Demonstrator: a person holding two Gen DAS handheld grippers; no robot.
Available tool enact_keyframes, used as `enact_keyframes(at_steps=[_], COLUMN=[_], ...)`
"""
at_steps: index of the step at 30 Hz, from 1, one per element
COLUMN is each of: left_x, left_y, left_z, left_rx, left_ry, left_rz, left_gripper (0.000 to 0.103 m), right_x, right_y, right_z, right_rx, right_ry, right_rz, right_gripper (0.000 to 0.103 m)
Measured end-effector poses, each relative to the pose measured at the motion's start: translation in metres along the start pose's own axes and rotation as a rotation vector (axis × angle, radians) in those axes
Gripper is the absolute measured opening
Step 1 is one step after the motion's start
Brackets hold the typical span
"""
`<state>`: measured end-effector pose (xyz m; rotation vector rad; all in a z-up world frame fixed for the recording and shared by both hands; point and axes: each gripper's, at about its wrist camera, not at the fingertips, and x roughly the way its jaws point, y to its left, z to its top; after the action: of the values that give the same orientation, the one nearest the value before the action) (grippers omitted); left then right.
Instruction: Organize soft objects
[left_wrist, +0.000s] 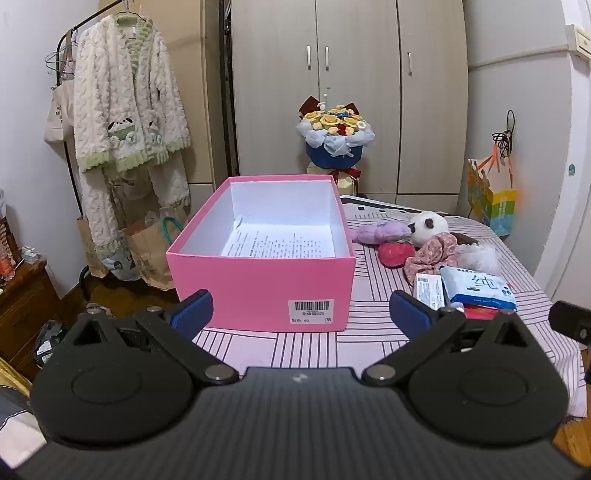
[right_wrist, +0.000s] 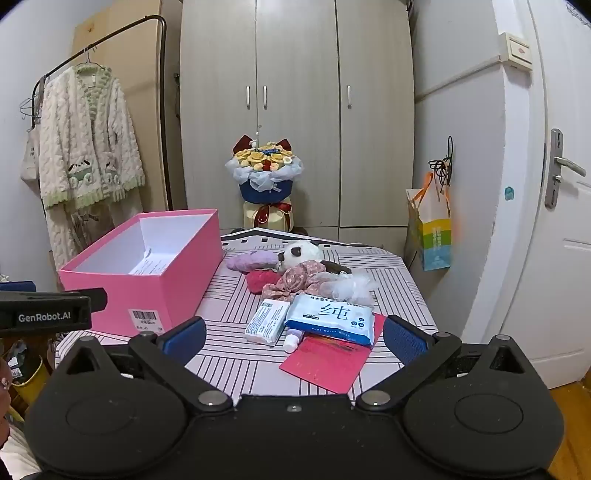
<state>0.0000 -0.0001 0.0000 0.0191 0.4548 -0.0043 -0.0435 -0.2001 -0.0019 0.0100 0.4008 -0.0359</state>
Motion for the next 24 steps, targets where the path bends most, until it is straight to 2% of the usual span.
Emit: enact_keyframes(at_steps=[4, 6, 9, 15, 24], left_x=[0.0, -0.006, 0.002, -0.001, -0.003], left_y=[0.0, -0.004, -0.007, 0.003, 0.001], left_z=[-0.001, -0.007, -0.008, -0.005, -0.009], left_rx=[0.006, 0.005, 0.016, -0.041, -0.028], left_ry=[-0.028, -0.088, -0.05, -0.051, -0.039], left_rz=[-0.005, -0.018, -0.026, -0.049, -0.036], left_gripper=[0.103, 0.103, 0.101, 0.1, 0.101], right_x=[0.0, 0.0, 0.0, 0.001, 0.006], right_y=[0.0, 0.0, 0.0, -0.003, -0.001], right_z=[-0.001, -0.001, -0.002, -0.004, -0.003], right_rx=[0.004, 0.007, 0.011, 0.02, 0.022], right_ry=[0.005, 0.005, 0.006, 0.013, 0.031], right_rz=[0.002, 0.001, -0.001, -0.004, 0.005], right_gripper=[0.103, 0.103, 0.103, 0.103, 0.103])
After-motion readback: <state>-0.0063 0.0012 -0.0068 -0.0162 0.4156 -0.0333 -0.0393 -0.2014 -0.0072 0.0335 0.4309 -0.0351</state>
